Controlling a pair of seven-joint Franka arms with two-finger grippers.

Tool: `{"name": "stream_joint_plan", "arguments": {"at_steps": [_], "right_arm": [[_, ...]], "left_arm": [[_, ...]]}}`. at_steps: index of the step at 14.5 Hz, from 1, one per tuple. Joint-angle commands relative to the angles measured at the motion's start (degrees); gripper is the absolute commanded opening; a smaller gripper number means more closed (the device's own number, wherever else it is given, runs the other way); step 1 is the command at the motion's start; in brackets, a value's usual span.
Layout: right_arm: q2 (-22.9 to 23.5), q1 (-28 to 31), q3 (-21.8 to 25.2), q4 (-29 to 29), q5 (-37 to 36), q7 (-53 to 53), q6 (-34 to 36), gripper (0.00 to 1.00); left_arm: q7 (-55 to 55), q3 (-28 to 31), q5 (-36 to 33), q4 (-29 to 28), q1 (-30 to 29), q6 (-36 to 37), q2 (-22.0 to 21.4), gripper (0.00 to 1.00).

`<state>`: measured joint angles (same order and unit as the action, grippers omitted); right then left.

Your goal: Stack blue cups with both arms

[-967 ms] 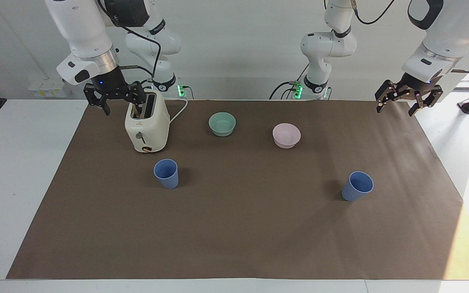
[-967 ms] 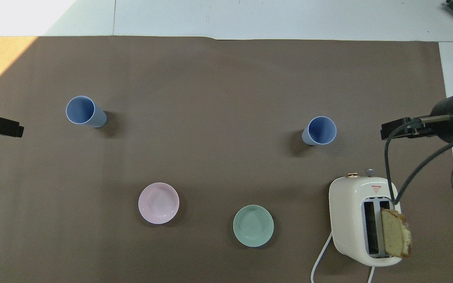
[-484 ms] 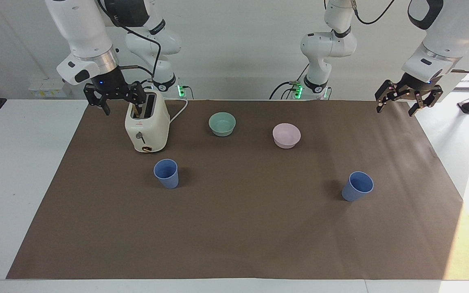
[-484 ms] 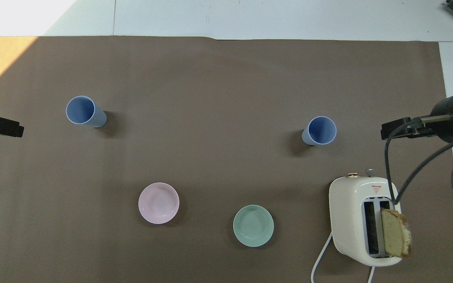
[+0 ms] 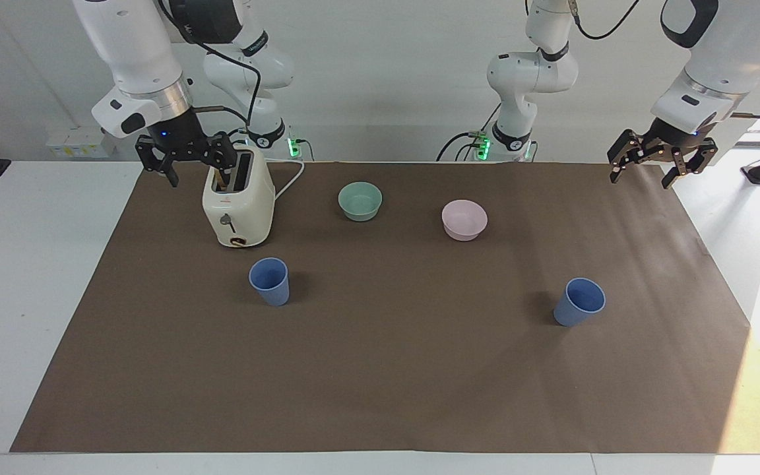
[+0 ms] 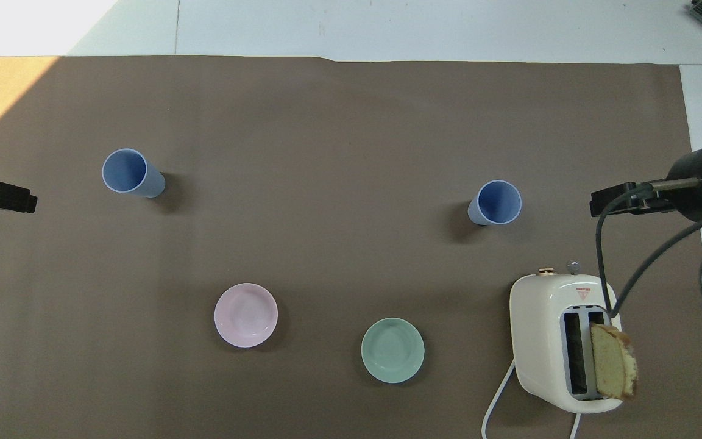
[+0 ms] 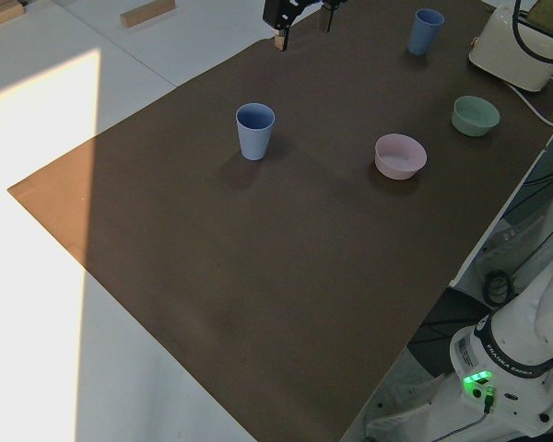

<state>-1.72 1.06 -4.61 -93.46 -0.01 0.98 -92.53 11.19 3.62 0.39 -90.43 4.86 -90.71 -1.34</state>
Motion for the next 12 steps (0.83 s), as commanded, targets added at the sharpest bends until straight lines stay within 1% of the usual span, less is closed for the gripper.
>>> {"name": "stream_joint_plan", "arguments": {"at_steps": [1, 12], "right_arm": [[-1.09, 0.87, -0.40, -1.11, 1.42, 0.52, -0.64, 1.00], [-1.09, 0.87, -0.40, -1.11, 1.42, 0.52, -0.64, 1.00]], "left_arm": [[-0.47, -0.19, 0.66, 0.08, -0.29, -0.34, -0.16, 1.00], [-0.29, -0.19, 0.66, 0.08, 0.15, -0.43, -0.16, 1.00]]}}
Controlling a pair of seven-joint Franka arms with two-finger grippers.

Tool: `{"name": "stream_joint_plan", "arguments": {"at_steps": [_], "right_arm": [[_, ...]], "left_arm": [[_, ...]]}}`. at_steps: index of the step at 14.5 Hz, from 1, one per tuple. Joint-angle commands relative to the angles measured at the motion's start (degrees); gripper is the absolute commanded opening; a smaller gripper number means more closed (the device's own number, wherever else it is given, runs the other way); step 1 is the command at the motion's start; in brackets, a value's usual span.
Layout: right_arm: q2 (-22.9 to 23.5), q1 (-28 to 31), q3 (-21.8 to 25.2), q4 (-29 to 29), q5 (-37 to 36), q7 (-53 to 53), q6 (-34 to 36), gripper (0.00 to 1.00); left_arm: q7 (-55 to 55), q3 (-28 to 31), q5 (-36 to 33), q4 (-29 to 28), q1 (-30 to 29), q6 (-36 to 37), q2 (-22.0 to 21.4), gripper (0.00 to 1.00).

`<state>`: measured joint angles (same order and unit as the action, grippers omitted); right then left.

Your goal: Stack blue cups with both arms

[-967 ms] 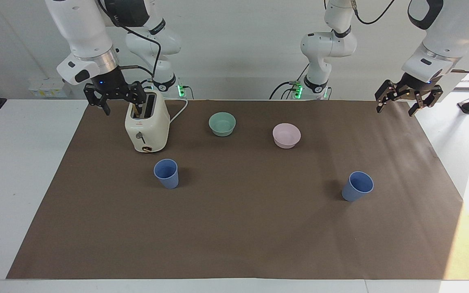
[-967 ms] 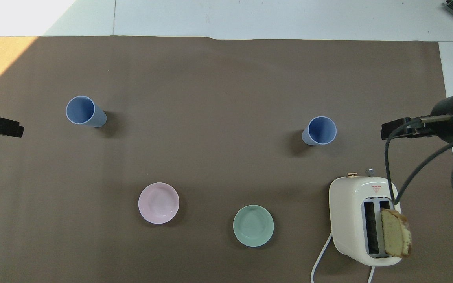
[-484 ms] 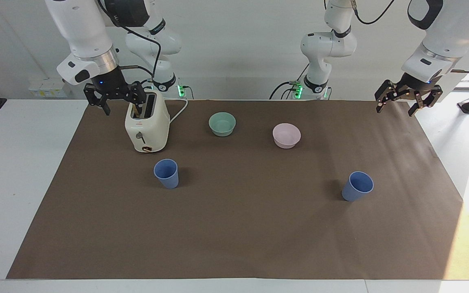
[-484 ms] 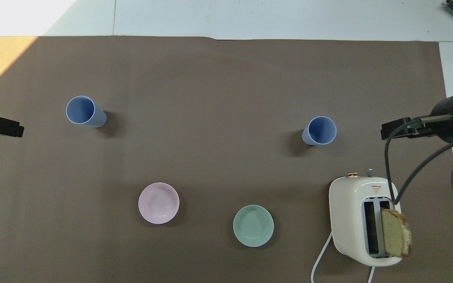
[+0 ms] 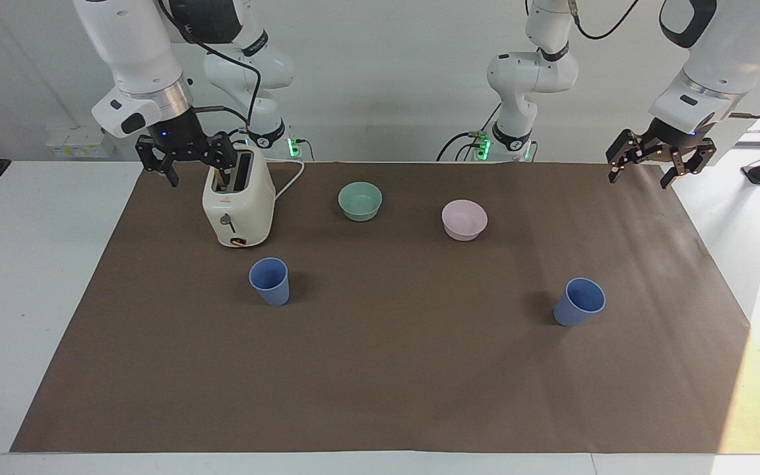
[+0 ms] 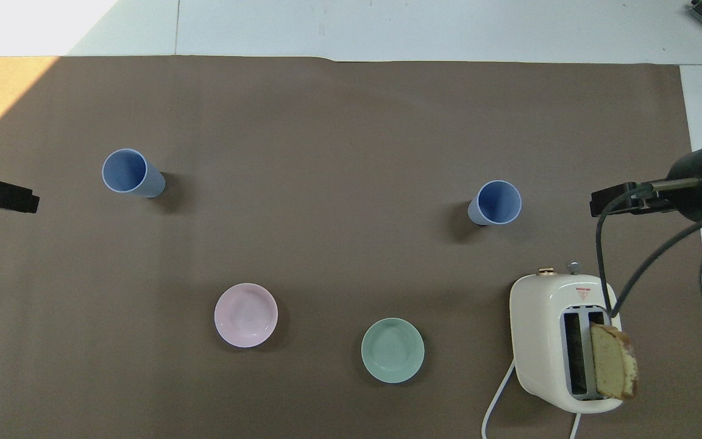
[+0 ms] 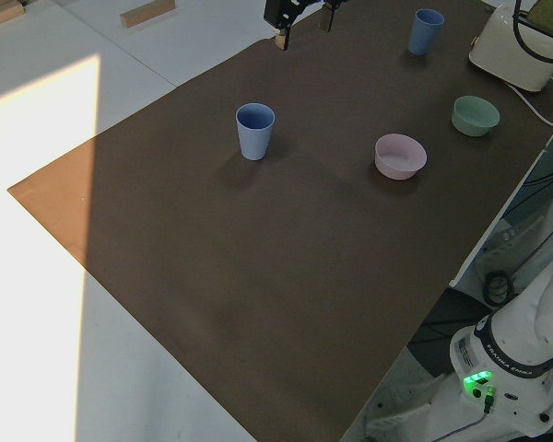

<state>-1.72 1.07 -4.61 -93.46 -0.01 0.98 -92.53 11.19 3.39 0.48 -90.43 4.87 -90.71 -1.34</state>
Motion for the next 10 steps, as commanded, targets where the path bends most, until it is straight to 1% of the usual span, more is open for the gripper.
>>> {"name": "stream_joint_plan", "arguments": {"at_steps": [1, 3, 5, 10], "right_arm": [[-1.09, 0.87, -0.40, -1.11, 1.42, 0.52, -0.64, 1.00], [-1.09, 0.87, -0.40, -1.11, 1.42, 0.52, -0.64, 1.00], [-1.09, 0.87, -0.40, -1.11, 1.42, 0.52, -0.64, 1.00], [-1.09, 0.87, -0.40, -1.11, 1.42, 0.52, -0.64, 1.00]], "left_arm": [[-0.29, -0.05, 0.58, 0.08, 0.22, -0.69, -0.07, 1.00], [-0.12, -0.05, 0.58, 0.17, 0.22, -1.48, 0.02, 1.00], [0.15, -0.05, 0.58, 0.25, 0.14, -3.76, 0.28, 1.00], [0.41, 0.04, 0.31, 0.78, -0.30, -4.12, 0.81, 1.00]]}}
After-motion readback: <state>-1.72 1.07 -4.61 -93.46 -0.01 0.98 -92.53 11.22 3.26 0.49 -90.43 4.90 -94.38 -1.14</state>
